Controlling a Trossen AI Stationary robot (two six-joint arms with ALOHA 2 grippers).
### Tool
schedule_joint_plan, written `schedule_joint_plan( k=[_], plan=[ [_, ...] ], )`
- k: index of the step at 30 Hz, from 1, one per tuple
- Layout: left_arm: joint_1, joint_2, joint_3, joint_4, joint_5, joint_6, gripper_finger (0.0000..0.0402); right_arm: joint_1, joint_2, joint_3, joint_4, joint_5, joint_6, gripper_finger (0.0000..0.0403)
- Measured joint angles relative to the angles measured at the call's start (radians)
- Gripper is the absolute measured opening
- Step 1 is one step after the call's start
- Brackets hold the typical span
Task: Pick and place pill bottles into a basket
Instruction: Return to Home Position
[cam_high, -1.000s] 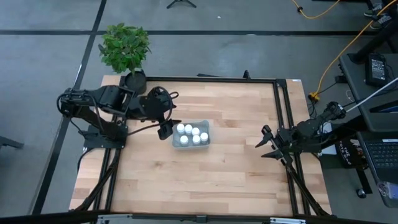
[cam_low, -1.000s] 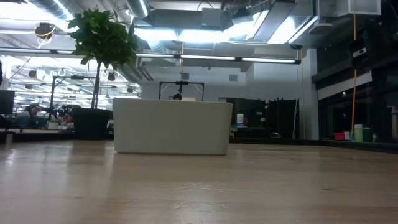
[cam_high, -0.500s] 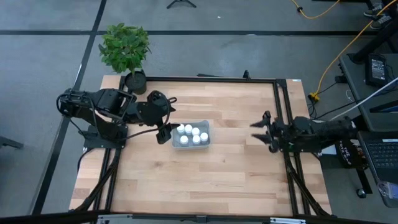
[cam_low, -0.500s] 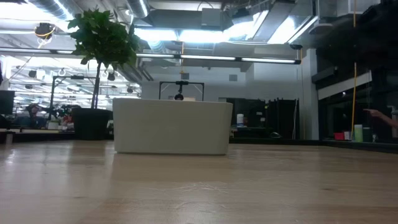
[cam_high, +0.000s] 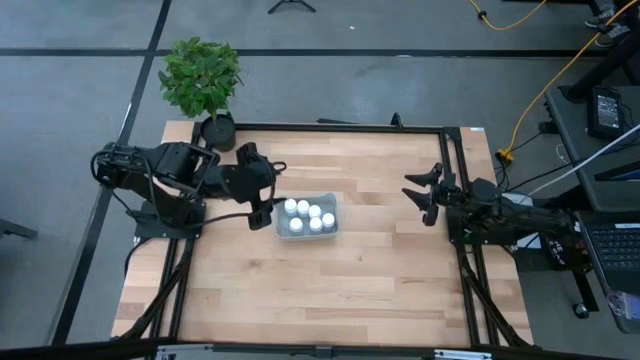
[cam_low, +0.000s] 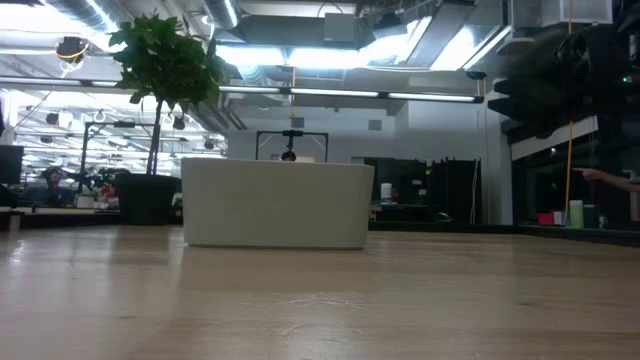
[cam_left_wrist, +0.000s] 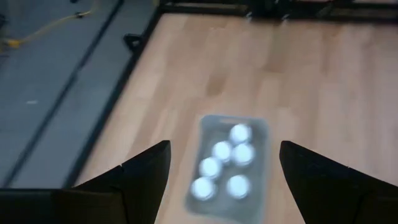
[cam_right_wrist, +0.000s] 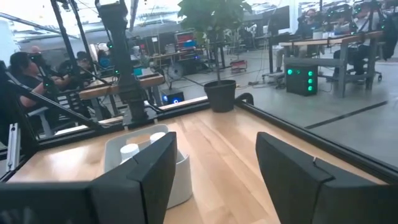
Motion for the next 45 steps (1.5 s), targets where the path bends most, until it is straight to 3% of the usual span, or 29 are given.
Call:
schedule_joint_plan(
  k=[3,7,11,16,19,23,28,30,39,45],
  plan=[
    [0.000,-0.031,-0.056,-0.021,-0.074,0.014,0.0292,0.000,0.000,0.000,0.001,0.000,0.002,0.0222],
    [0.027,-0.180,-0.272,0.068,-0.086,-0.007,0.0292,0.000,0.000,0.000,0.001,-0.001,0.001,0.0223],
    [0.047,-0.441,-0.570,0.298,0.029,-0.027,0.0292,0.000,0.000,0.000,0.002,-0.001,0.001,0.0223],
    [0.068,-0.806,-0.966,0.823,0.179,0.045,0.0292,0.000,0.000,0.000,0.002,-0.002,0.001,0.0223],
    [0.107,-0.986,-1.163,1.042,0.251,0.075,0.0292,0.000,0.000,0.000,0.002,-0.002,0.000,0.0223],
    [0.164,-1.172,-1.374,1.153,0.358,0.045,0.0292,0.000,0.000,0.000,0.003,-0.002,0.001,0.0223],
    [0.218,-1.357,-1.563,1.167,0.439,-0.026,0.0292,0.000,0.000,0.000,0.002,-0.002,0.001,0.0223],
    [0.234,-1.410,-1.622,1.169,0.451,-0.047,0.0292,0.000,0.000,0.000,0.002,-0.002,0.000,0.0223],
    [0.289,-1.397,-1.790,1.246,0.505,-0.072,0.0292,0.001,0.001,0.000,0.002,-0.002,0.001,0.0223],
    [0.310,-1.395,-1.795,1.244,0.510,0.047,0.0292,0.001,0.001,0.000,0.003,-0.002,0.000,0.0223]
  ],
)
